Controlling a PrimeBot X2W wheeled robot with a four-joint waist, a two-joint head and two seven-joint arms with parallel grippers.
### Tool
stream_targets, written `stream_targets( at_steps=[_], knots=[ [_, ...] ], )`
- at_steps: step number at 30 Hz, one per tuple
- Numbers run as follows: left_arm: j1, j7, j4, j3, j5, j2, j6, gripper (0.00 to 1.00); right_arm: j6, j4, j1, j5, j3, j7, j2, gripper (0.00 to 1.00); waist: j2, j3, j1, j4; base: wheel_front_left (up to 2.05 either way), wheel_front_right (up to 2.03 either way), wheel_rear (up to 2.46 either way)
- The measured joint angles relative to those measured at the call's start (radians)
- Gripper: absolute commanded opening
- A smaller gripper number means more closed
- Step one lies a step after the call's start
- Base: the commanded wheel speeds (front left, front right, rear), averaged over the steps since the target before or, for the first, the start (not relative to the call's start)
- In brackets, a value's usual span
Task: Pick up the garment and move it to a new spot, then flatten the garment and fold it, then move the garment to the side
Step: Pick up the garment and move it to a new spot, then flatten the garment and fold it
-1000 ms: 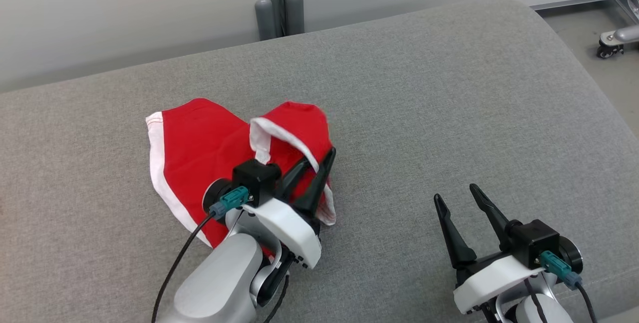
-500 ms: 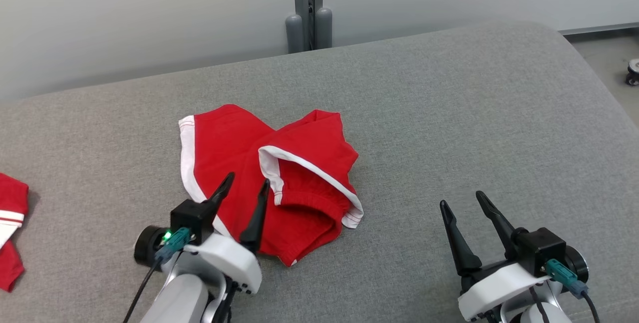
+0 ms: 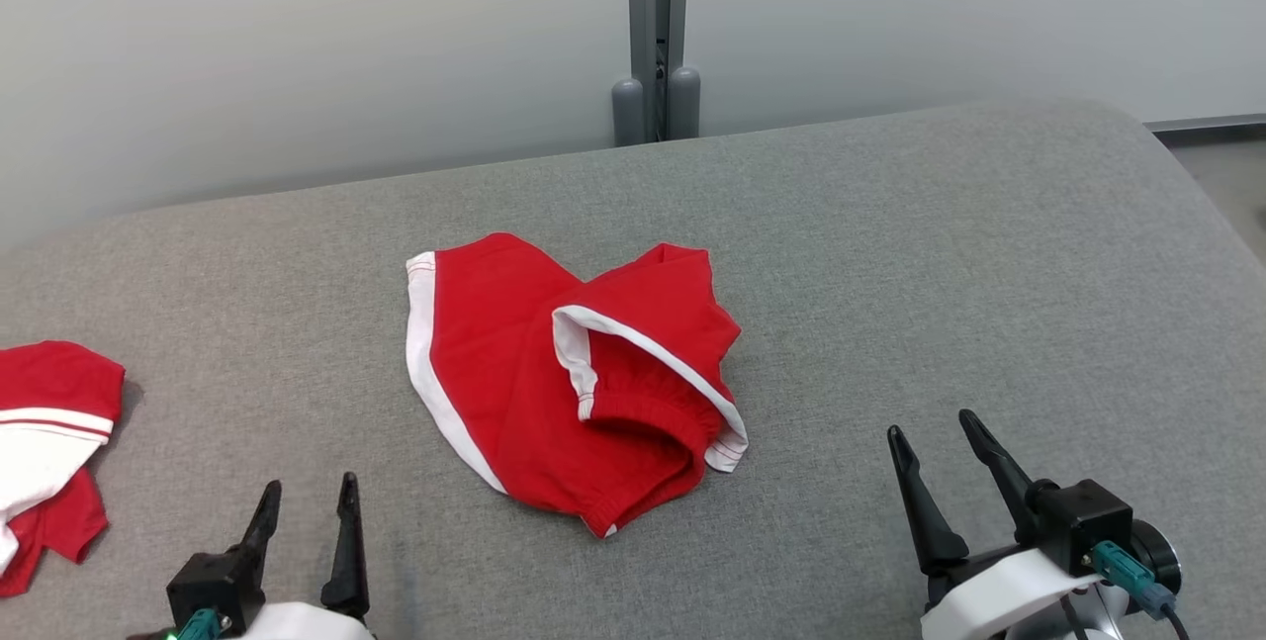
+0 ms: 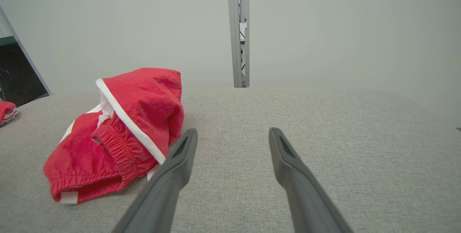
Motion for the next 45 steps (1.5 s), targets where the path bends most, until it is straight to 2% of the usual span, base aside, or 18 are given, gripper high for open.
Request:
stream_targets(
  at_steps=[7,15,20,27,36,45],
  knots=[
    [0.093,0.0,-0.056,0.108,0.066,-0.025,-0.009,1.0,0.0,0.001,0.018,-0.004,-0.012,0.0,0.0,1.0,0.0,-0.025,0.0,0.019,0.0,0.0,0.0],
    [0.147,0.0,-0.087,0.157,0.109,-0.044,-0.03,1.0,0.0,0.005,0.028,-0.013,-0.014,0.0,0.0,1.0,0.0,-0.036,0.0,0.027,0.0,0.0,0.0],
    [0.149,0.0,-0.088,0.154,0.114,-0.048,-0.037,1.0,0.0,0.01,0.028,-0.009,0.02,0.0,-0.001,1.0,0.0,-0.031,0.0,0.041,0.0,0.0,0.0],
    [0.137,0.0,-0.092,0.096,0.088,-0.049,-0.043,1.0,0.0,0.027,0.009,0.03,0.144,0.0,-0.004,1.0,0.0,-0.008,0.0,0.091,0.0,0.0,0.0],
    [0.114,0.0,-0.088,0.071,0.089,-0.049,-0.045,1.0,0.0,0.082,-0.023,0.068,0.291,-0.002,-0.008,1.0,0.0,0.04,0.0,0.203,0.0,0.0,0.0],
    [0.101,0.0,-0.09,0.056,0.088,-0.049,-0.05,1.0,0.0,0.144,-0.062,0.102,0.354,-0.002,-0.021,1.0,0.0,0.094,0.0,0.302,0.0,0.0,0.0]
  ],
)
